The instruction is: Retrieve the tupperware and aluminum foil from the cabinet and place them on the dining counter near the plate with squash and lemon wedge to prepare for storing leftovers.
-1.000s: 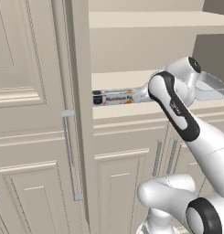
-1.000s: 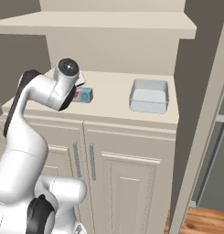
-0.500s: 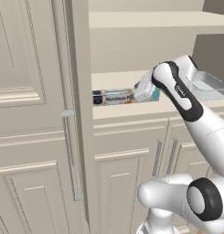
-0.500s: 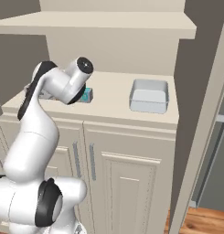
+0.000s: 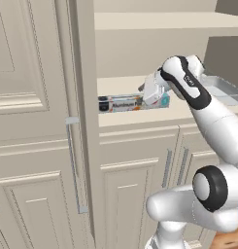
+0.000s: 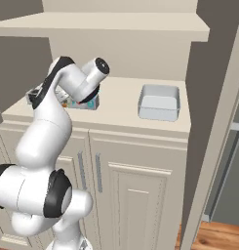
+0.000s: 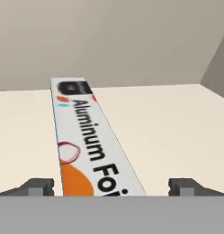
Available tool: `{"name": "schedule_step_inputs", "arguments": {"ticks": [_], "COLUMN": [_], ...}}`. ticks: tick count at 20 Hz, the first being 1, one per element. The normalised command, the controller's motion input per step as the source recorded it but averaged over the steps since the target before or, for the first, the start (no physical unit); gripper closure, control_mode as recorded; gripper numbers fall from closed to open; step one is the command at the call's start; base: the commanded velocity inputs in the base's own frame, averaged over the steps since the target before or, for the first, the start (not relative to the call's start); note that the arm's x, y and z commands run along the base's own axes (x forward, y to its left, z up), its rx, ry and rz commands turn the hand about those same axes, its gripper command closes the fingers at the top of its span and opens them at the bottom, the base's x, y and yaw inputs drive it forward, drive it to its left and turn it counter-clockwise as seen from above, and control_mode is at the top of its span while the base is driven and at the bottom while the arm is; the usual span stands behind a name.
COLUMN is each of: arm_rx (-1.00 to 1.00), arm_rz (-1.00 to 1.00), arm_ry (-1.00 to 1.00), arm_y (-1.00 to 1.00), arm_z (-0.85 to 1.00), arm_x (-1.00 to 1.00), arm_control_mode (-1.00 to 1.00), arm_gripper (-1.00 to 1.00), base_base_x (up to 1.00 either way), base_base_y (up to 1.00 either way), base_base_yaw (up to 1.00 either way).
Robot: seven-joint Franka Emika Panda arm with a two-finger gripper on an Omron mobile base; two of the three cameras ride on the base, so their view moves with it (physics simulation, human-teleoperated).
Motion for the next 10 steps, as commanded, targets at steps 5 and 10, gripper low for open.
{"name": "schedule_step_inputs", "arguments": {"ticks": [5,10], "arm_rx": [0.0,0.0], "arm_rz": [0.16,0.16], "arm_ry": [0.0,0.0], "arm_y": [0.0,0.0], "arm_z": [0.0,-0.02], "arm_x": [0.23,0.26], "arm_control_mode": [-1.0,-1.0], "arm_gripper": [-1.0,-1.0], "base_base_x": [0.0,0.0], "base_base_y": [0.0,0.0], "base_base_yaw": [0.0,0.0]}}
